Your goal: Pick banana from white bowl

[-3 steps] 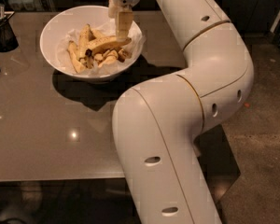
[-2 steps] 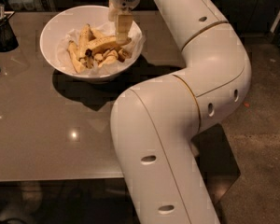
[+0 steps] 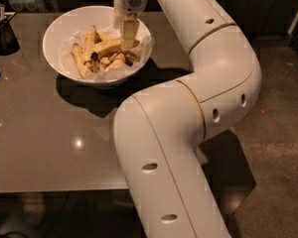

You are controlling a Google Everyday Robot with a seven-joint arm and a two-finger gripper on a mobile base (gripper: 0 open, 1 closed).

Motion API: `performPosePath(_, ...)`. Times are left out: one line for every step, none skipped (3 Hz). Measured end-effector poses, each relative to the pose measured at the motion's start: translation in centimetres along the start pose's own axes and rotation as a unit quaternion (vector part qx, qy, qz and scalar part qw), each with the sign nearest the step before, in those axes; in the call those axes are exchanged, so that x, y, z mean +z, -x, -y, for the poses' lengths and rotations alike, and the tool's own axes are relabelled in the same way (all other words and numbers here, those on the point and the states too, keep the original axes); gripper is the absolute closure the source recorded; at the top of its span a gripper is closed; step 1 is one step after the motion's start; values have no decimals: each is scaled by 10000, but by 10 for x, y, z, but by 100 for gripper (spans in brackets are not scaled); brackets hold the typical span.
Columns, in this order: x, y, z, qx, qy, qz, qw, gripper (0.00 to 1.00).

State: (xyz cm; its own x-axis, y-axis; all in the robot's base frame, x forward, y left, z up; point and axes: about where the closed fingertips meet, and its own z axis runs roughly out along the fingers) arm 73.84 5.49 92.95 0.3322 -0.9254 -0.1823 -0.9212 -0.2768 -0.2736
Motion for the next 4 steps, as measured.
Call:
performPosePath(6,0,-2,11,80,25,10000,42)
performPosePath(10,-2,-3,40,133,34,9999,47)
performPosePath(11,-4,-4,32,164,36,9999,66)
performPosePath(6,-9,-7,56,153,29,9999,88)
